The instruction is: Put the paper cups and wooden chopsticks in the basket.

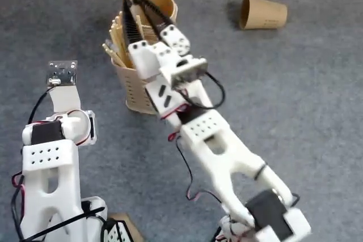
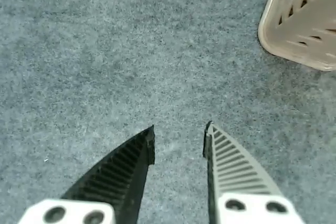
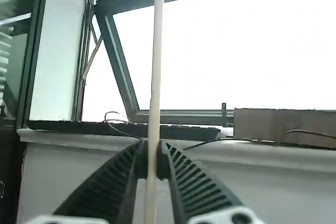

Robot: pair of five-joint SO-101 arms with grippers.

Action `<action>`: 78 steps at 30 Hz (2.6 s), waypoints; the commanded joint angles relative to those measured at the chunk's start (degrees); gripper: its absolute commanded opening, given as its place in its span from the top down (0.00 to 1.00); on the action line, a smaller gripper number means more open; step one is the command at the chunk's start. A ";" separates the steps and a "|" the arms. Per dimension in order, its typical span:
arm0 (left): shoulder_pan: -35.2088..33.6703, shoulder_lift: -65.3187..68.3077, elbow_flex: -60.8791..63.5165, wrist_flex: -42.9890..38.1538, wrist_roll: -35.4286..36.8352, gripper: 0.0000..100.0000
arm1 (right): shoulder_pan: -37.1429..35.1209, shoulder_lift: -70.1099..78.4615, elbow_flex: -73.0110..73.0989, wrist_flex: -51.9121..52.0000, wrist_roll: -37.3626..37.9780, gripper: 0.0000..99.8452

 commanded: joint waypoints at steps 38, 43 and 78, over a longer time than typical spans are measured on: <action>-0.66 -1.45 -0.13 -0.44 -0.26 0.82 | 45.14 4.88 -18.33 59.21 -11.08 0.90; -0.66 -1.45 -0.04 -0.70 -0.26 0.82 | 46.46 29.32 -43.56 58.95 -11.16 0.86; -0.40 -1.45 -0.04 -0.70 -0.26 0.82 | 44.00 76.09 -134.29 120.40 -18.81 0.70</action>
